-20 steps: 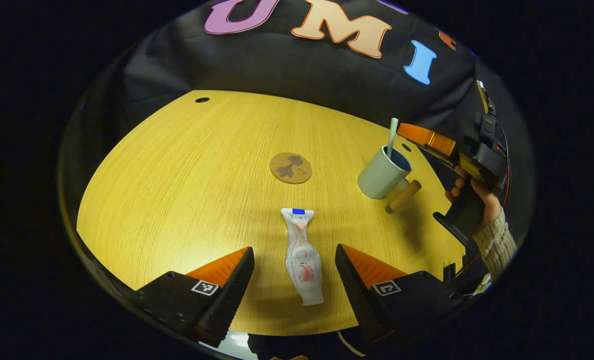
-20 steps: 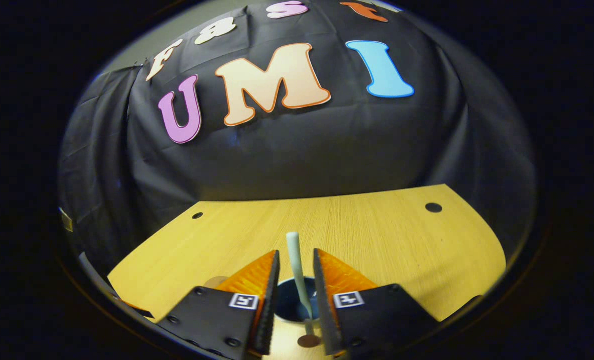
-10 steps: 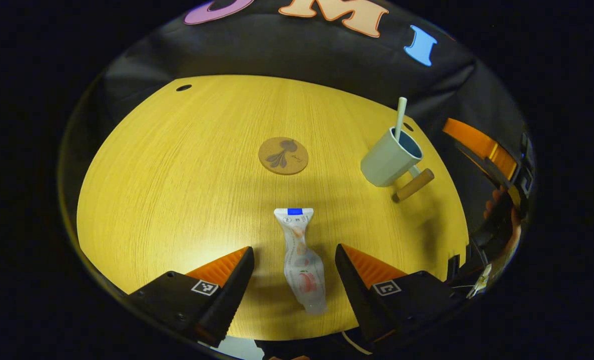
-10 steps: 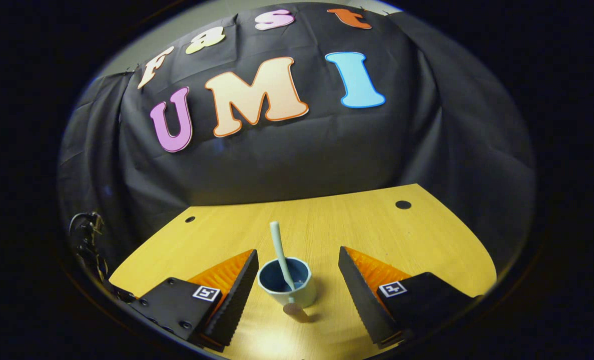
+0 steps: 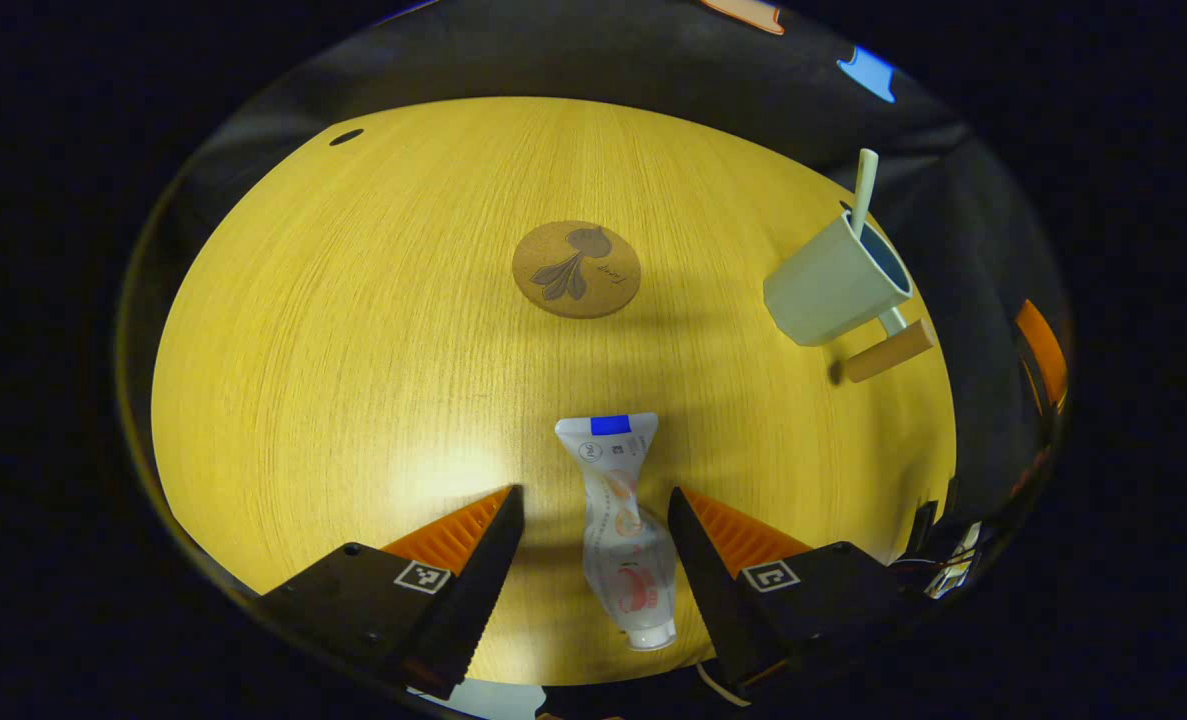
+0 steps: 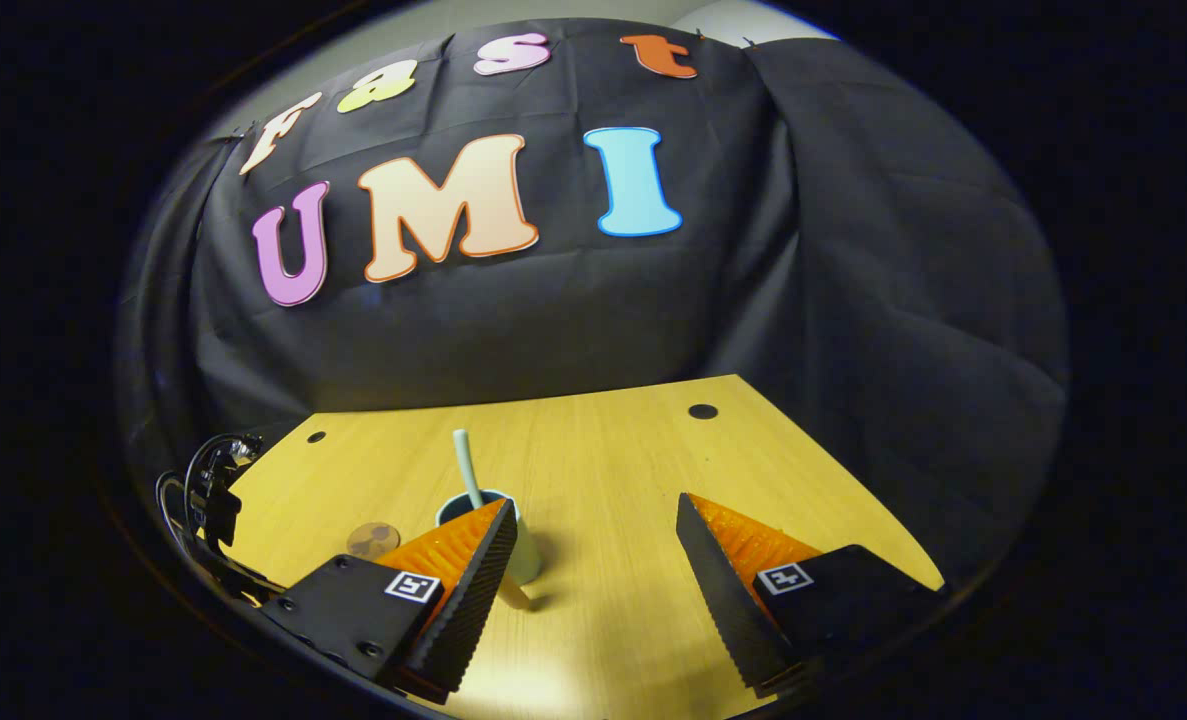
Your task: Put the toothbrush and toothpaste on the desktop into the cup, then pick up the cup and place it on the coaster on the desktop.
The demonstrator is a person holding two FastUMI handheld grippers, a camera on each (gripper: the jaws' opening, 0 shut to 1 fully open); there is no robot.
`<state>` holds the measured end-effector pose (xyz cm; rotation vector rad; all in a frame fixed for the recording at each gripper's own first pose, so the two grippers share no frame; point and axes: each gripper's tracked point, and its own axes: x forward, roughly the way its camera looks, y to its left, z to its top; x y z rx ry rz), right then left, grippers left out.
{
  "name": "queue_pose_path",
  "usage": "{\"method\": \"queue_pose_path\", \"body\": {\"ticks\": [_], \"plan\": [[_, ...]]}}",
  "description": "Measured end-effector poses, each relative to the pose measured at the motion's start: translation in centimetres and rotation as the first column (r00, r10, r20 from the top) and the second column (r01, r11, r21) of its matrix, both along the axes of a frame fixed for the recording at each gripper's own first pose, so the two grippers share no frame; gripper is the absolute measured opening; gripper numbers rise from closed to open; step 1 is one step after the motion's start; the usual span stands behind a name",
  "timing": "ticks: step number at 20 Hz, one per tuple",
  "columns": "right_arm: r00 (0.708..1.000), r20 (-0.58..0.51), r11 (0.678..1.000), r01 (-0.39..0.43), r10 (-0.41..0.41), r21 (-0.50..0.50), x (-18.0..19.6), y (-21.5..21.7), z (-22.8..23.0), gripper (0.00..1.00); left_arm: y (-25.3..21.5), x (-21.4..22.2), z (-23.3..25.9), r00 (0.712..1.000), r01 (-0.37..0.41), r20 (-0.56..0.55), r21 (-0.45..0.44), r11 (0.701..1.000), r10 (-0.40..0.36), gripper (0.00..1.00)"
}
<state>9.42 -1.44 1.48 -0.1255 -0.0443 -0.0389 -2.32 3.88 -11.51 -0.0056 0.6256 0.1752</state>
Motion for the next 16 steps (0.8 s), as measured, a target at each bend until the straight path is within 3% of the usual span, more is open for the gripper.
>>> {"method": "queue_pose_path", "body": {"ticks": [1, 7, 12, 16], "plan": [[1.0, 0.004, 1.0, 0.016, -0.016, 0.006, -0.3, -0.7, 0.1, 0.99, 0.1, -0.1, 0.2, 1.0, -0.002, -0.006, 0.009, 1.0, 0.002, 0.9], [0.995, 0.024, 0.995, 0.093, -0.094, 0.042, -1.8, -3.9, 0.7, 0.99, 1.5, -0.8, 0.0, 0.995, -0.052, -0.078, 0.084, 0.995, 0.059, 0.84], [0.991, 0.022, 0.99, 0.133, -0.134, 0.054, -2.4, -5.6, 0.4, 0.99, 2.9, -0.9, 0.1, 0.988, -0.09, -0.111, 0.128, 0.988, 0.104, 0.43], [0.99, -0.001, 0.987, 0.141, -0.141, 0.081, -2.6, -5.8, -0.6, 0.99, 2.5, -1.0, 0.1, 0.986, -0.113, -0.105, 0.13, 0.985, 0.127, 0.28]]}}
